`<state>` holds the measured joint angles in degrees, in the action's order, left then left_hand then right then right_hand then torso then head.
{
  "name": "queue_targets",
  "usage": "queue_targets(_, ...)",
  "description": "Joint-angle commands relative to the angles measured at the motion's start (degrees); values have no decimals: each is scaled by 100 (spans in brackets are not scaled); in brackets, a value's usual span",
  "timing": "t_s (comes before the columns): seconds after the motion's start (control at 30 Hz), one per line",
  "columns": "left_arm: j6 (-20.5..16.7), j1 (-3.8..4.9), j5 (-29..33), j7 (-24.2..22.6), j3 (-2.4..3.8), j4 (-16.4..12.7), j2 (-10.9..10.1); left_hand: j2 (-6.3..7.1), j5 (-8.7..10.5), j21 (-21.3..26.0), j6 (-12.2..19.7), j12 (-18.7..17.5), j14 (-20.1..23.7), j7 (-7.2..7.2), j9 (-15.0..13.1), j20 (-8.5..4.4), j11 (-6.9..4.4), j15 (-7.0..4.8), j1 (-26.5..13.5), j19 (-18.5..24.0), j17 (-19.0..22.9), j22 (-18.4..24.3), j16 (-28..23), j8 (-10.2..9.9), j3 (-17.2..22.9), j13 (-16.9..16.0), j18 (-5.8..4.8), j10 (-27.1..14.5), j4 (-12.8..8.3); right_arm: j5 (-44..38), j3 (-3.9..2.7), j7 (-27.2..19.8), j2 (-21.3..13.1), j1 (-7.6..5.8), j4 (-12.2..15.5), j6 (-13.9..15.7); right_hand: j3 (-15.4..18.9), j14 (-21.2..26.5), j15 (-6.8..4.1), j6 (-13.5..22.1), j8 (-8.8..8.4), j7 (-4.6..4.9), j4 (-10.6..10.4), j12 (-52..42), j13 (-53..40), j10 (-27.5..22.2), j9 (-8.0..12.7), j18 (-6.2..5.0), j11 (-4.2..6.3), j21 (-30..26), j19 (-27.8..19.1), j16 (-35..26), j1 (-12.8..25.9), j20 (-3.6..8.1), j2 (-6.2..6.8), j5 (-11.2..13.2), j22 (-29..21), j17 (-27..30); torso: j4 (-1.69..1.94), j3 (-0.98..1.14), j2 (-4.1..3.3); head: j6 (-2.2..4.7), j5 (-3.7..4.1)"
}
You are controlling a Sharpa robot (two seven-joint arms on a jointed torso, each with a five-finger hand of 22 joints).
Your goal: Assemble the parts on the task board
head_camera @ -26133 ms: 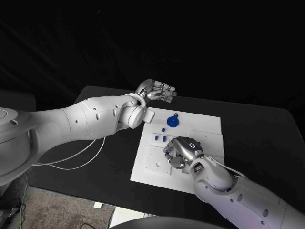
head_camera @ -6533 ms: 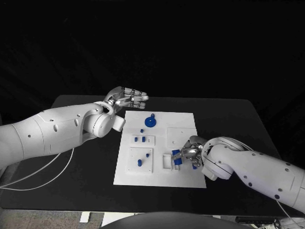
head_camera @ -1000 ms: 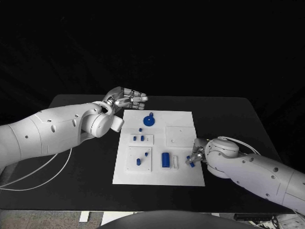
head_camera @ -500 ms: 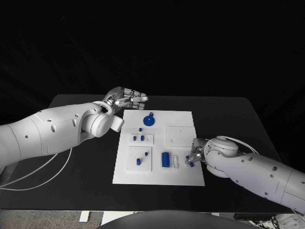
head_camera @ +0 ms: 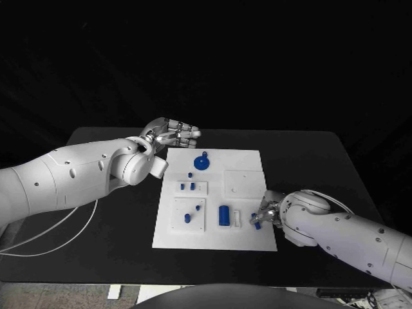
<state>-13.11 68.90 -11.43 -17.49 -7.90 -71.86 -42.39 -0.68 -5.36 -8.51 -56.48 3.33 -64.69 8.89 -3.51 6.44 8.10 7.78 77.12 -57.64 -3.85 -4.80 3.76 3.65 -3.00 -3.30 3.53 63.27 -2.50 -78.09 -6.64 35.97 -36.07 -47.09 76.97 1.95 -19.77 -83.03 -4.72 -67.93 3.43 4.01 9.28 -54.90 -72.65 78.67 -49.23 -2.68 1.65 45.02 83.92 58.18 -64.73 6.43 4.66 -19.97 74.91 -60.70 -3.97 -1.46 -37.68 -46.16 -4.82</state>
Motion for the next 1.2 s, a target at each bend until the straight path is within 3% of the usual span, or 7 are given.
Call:
queue_targets(0.03,96,-1,-14,-25,4,-21,3,1,35,-34,-9,34,32,-15,-2,37,-10,-11,-18,-1,-1,6,-13,-3,-8,-7,18,-36,23,508,12,11,-33,63,103,174,-553,-8,-48,-46,20,-12,602,-19,4,7,4527,-96,39,-31,199,-30,-5,-3,-88,-34,530,9,1,-2,2,5,-3)
queue_targets(0.57,135,-1,-28,7,0,-30,-7,-5,53,-34,-16,33,35,-15,-3,38,-8,-9,-42,1,-1,7,-14,0,-21,-7,18,-43,48,880,-69,-147,-5,62,332,546,-386,-5,-66,-118,21,-51,490,28,37,3,4521,-90,59,-131,212,-97,27,14,-104,13,519,68,2,3,-1,5,-18)
queue_targets(1.2,202,-1,-45,23,-4,-30,0,25,63,-30,-64,35,42,-15,-6,42,-6,-6,-66,7,-1,10,-14,2,-28,-7,18,-46,86,772,-99,-200,161,63,211,402,-264,-5,-71,-183,21,-79,439,60,62,-1,4514,-79,69,-175,220,-124,40,19,-129,42,521,86,11,-3,-1,0,-5)
